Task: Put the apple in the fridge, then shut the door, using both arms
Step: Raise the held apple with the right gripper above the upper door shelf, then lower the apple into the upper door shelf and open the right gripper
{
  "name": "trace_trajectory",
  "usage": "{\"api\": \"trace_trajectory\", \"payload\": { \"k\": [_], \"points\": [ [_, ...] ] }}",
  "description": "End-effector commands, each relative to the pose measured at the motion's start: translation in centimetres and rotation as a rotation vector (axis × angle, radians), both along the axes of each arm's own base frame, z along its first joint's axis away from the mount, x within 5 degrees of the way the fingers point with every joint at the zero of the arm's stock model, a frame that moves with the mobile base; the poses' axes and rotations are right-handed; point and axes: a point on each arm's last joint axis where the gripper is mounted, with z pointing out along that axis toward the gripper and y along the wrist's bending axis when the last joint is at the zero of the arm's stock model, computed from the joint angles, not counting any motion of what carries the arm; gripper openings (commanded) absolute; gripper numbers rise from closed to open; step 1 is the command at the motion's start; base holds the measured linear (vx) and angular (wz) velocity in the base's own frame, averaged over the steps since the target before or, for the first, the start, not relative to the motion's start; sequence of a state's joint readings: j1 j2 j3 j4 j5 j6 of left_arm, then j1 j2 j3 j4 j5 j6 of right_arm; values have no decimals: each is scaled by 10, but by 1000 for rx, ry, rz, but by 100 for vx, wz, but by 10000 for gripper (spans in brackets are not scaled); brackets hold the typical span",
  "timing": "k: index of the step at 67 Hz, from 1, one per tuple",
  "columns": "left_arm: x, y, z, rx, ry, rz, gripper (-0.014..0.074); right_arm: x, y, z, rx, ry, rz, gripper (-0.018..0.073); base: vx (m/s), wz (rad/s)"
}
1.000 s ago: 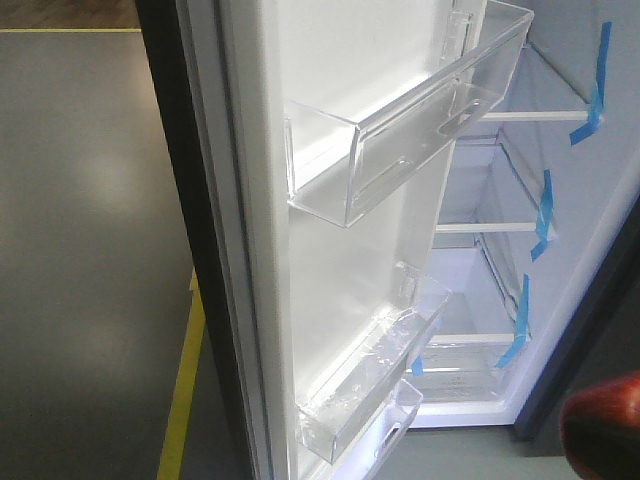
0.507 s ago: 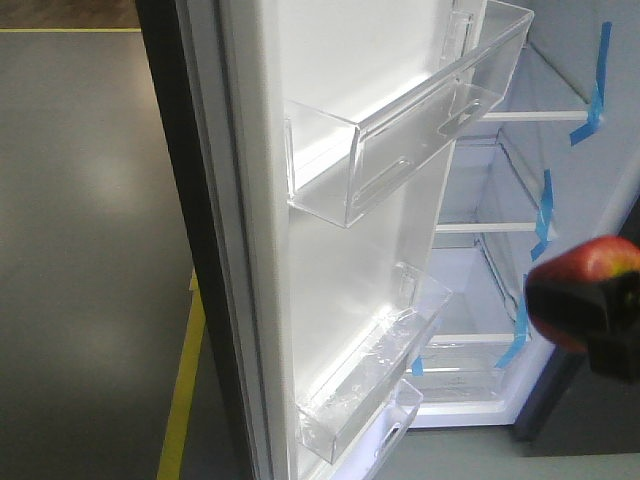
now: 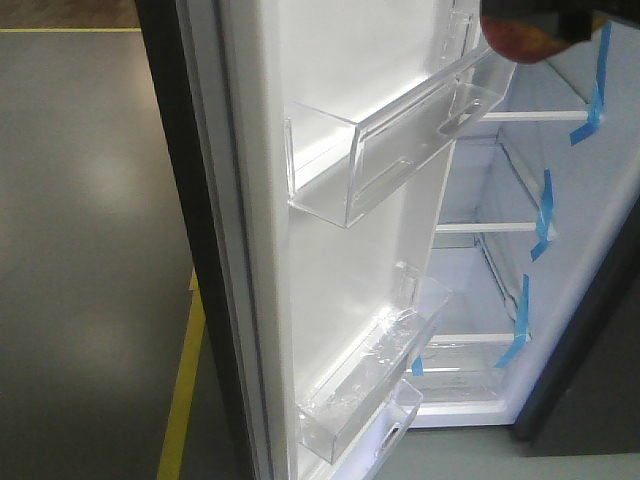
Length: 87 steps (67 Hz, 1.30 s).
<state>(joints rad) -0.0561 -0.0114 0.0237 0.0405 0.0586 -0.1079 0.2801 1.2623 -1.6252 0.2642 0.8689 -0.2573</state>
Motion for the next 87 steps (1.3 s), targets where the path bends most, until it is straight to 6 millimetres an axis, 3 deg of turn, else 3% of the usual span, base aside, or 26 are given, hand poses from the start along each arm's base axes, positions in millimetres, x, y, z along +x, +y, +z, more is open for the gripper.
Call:
{"api": "trace_trajectory", "payload": {
  "k": [1,18,34,45,69,75,87],
  "points": [
    [-2,0,13,-9,-99,0,-6,12,3,26,44,-122,-8,133,0,0],
    [-2,0,13,-9,-99,0,-6,62,18,19,28,-92,1,134,0,0],
    [-2,0,13,-9,-99,0,-6,84,27,1,-24,-12,47,144,0,0],
    [-2,0,13,-9,-99,0,-6,88,28,-3,-28,4,49,204,0,0],
    [-2,0,13,-9,-99,0,-6,86,29,-1,-11,3,50,620,0,0],
    [-2,0,13,-9,-99,0,-6,83,28,2,-9,-6,50,653,0,0],
    [-2,0,13,-9,-99,0,-6,67,23,15,0,-39,50,634,0,0]
  ]
}}
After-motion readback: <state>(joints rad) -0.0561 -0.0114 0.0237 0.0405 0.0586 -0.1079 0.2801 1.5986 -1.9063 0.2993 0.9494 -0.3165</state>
